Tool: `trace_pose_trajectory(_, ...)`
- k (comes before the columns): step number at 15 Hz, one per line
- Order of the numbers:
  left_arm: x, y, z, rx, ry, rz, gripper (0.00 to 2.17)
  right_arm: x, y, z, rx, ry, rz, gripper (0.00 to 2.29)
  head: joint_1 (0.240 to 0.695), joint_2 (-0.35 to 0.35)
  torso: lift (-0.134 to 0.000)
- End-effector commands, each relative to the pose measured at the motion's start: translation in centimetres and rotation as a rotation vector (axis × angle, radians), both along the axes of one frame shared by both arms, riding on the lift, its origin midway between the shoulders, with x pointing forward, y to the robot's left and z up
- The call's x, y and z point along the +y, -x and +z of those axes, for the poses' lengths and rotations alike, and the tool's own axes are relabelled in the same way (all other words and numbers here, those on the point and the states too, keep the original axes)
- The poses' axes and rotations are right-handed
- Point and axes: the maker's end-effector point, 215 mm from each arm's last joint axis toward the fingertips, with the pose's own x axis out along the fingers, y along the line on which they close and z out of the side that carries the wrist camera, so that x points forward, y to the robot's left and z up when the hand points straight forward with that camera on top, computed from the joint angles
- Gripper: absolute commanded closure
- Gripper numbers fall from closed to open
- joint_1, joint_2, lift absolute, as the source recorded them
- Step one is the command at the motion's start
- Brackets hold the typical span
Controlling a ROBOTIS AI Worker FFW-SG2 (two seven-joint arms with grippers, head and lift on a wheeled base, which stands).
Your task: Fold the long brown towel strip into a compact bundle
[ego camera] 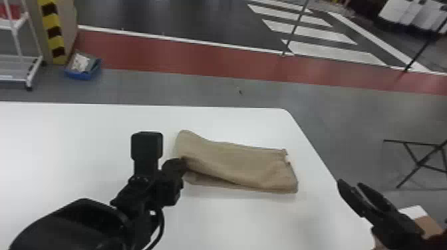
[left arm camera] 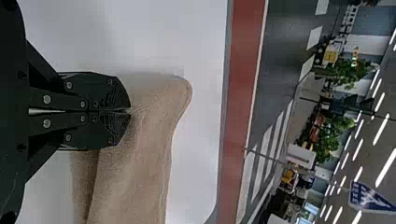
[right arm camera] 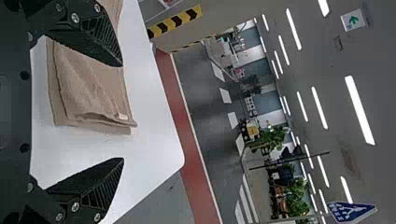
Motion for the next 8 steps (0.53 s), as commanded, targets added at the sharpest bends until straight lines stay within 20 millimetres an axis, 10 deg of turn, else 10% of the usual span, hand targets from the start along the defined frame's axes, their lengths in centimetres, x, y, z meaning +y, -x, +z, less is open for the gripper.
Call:
trace_pose_trajectory(1,4.3,-0.9,0.4,-0.011,-0.005,0.062,1.71,0.6,-0.3,-0.3,0.004,-0.001,0.009,0.19,0.695,-0.35,-0.125)
trace_pose_trajectory(8,17.4,0.5,-0.3,0.008,0.005,0.231,1.71,3.2,-1.6,-0.8,0.013,0.004,0.055,0.19,0.695,-0.35,-0.125)
